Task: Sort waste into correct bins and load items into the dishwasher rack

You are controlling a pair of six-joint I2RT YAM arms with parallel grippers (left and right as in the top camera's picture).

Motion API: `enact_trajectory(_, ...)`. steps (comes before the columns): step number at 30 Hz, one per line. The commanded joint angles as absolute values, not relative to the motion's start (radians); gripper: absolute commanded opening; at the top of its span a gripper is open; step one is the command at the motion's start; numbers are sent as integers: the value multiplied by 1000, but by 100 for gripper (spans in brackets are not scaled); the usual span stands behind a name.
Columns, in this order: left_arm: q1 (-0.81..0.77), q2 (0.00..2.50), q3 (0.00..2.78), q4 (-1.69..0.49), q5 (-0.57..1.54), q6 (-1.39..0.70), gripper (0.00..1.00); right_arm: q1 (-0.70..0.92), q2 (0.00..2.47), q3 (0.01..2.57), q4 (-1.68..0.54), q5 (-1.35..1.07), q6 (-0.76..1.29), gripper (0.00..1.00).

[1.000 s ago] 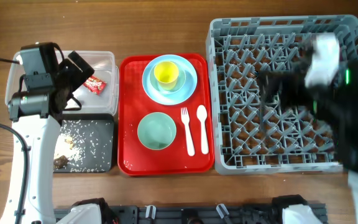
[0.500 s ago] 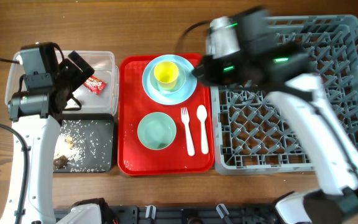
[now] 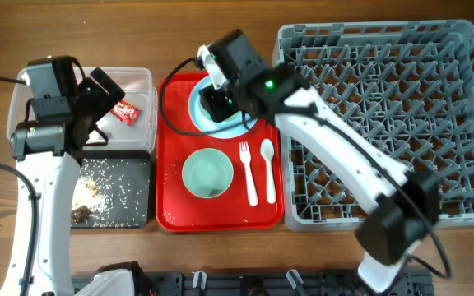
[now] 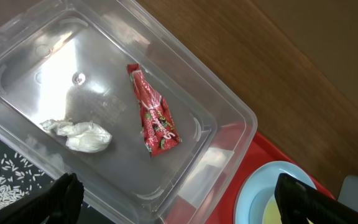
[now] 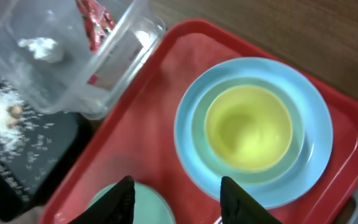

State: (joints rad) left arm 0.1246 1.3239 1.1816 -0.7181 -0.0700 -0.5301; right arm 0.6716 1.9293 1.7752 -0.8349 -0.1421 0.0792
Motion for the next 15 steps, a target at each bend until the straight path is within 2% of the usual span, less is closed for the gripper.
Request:
enact_trajectory(1,128,1324,1191,-716,-69,-539,100,657,2041,1930,-879,-121,-33,41)
enact_trajectory(4,128,1324,1191,-716,-69,-539,100,659,2096,2006,-887,-68,-85,39)
enact_trajectory(7,128,1324,1191,-716,-69,-539,100,664,2131,2008,-874,4,-89,27)
enact_trajectory(9,128,1324,1191,-716,-69,-539,100,664,2159,2008,-876,8,-84,23)
enact_trajectory(15,128,1324,1191,-716,-69,-539,100,665,2225,2007,-881,-91,-75,21)
